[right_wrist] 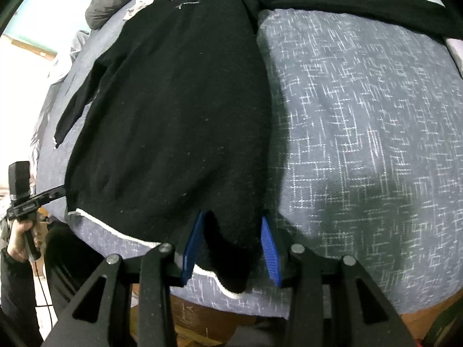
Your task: Fold clothes
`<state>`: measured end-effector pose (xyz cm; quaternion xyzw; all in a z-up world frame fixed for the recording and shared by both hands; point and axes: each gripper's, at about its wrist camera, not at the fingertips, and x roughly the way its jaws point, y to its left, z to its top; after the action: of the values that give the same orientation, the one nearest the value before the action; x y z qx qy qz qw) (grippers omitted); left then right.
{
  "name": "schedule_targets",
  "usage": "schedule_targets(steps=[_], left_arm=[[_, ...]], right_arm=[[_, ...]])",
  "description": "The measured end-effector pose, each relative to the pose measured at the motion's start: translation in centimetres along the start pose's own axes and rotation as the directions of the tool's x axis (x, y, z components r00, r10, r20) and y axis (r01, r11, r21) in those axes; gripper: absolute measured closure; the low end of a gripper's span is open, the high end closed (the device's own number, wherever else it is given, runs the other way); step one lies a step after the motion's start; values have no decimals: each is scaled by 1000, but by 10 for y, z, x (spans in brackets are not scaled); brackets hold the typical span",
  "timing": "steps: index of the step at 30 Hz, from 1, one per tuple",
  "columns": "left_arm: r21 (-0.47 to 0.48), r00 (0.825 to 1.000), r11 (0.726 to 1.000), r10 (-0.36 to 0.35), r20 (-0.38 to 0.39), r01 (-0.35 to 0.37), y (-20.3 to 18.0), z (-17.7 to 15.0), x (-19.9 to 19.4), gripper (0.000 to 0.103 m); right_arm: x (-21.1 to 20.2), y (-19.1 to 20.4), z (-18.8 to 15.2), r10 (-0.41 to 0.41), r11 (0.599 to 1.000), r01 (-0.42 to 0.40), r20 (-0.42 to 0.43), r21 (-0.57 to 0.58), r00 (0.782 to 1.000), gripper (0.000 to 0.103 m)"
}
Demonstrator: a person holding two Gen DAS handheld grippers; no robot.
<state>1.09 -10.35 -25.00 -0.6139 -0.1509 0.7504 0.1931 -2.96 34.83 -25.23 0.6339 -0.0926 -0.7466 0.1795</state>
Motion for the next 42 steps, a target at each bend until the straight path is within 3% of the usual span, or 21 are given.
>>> schedule_targets(steps=[2, 3, 5, 12, 17, 20, 21, 25, 31, 38, 42], left_arm=[[21, 1000, 1000, 18, -11, -18, -3, -1, 3, 95], [34, 999, 999, 31, -14, -30, -5, -2, 3, 97], [57, 999, 997, 53, -6, -53, -8, -3, 0, 97], [54, 997, 995, 83, -8, -82, 3, -4, -15, 98], [40, 999, 998, 46, -10, -45, -1, -4, -13, 97], [44, 998, 998, 53, 26, -54, -5, 7, -29, 94], [51, 997, 997, 63, 46, -65, -6, 15, -36, 93], [67, 990, 995, 68, 126, -77, -13, 61, -55, 69], [113, 975, 989, 68, 211, -93, -20, 140, -59, 68], [146, 972, 983, 76, 223, -111, -21, 237, -31, 59], [162, 972, 978, 98, 212, -134, -14, 284, -8, 58]], right_arm=[[-1, -2, 0, 4, 1000, -4, 0, -6, 1000, 87], [-1, -3, -1, 5, 1000, -5, 1, -10, 1000, 93], [-3, -4, -3, 3, 1000, -3, 5, -21, 1000, 99], [-3, 1, -12, -57, 996, 55, -24, -67, 998, 101], [-2, -1, -9, -40, 998, 38, -38, -50, 998, 99], [-17, -1, -1, -34, 999, 34, -7, -33, 999, 83], [-25, 0, 4, -27, 999, 27, 14, -35, 1000, 76], [-55, 4, 40, -16, 998, 22, 118, -52, 993, 70], [-74, 2, 119, -35, 995, 58, 255, -86, 966, 63], [-53, -25, 210, -85, 990, 114, 284, -86, 955, 61], [-33, -26, 258, -108, 978, 155, 298, -138, 949, 53]])
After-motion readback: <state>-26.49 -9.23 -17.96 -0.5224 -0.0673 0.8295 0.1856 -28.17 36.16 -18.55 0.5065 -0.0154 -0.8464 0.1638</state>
